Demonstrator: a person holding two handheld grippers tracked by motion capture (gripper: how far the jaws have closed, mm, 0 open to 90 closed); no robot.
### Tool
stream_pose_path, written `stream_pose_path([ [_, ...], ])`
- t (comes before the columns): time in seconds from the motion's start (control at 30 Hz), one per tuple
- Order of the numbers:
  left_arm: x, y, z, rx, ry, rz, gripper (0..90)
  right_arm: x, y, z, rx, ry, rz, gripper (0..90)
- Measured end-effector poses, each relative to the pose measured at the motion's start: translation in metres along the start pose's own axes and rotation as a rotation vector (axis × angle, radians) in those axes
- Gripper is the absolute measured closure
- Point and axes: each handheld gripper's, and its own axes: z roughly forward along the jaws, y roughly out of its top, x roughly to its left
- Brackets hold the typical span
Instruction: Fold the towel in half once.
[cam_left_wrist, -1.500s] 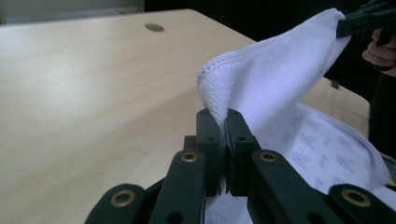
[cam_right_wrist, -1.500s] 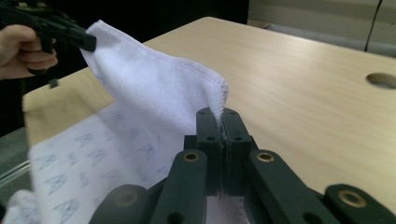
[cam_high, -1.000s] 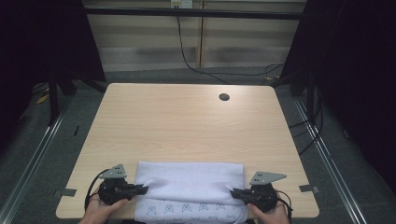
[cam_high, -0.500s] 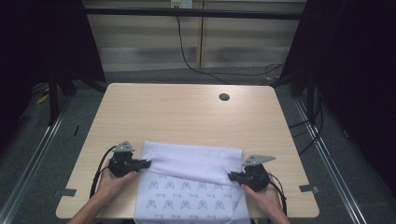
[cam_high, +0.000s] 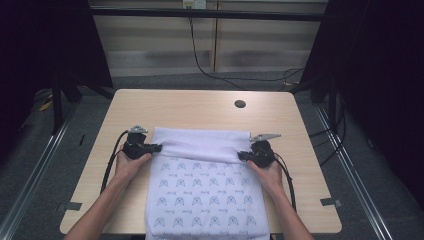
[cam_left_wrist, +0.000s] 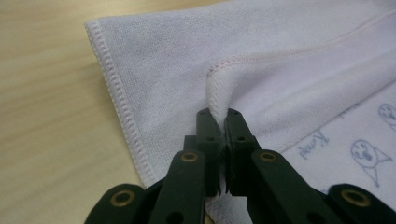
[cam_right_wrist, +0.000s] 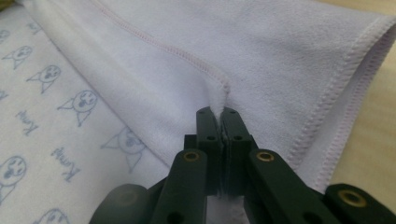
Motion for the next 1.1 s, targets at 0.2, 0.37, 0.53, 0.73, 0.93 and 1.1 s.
stream_pose_path([
  [0.2,0.010,0.010,0.006,0.005,0.050,0.017,86.7,-0.007,0.023,0.020,0.010,-0.050,0.015,88.1],
  [0.37,0.018,0.013,0.011,-0.028,0.053,-0.028,86.7,-0.010,0.032,0.031,-0.008,-0.083,0.040,88.1],
  [0.53,0.022,0.026,0.017,0.018,0.093,-0.004,86.7,-0.011,0.041,0.036,0.022,-0.118,0.035,88.1],
  [0.73,0.028,0.034,0.027,-0.006,0.113,-0.034,86.8,-0.010,0.050,0.046,0.017,-0.161,0.058,88.0],
  [0.93,0.028,0.033,0.014,-0.055,0.044,-0.072,86.8,-0.020,0.047,0.031,-0.075,-0.062,0.096,88.0],
  [1.1,0.016,0.053,-0.024,-0.177,-0.002,-0.059,86.8,-0.019,0.071,-0.010,-0.211,-0.011,0.083,88.0],
])
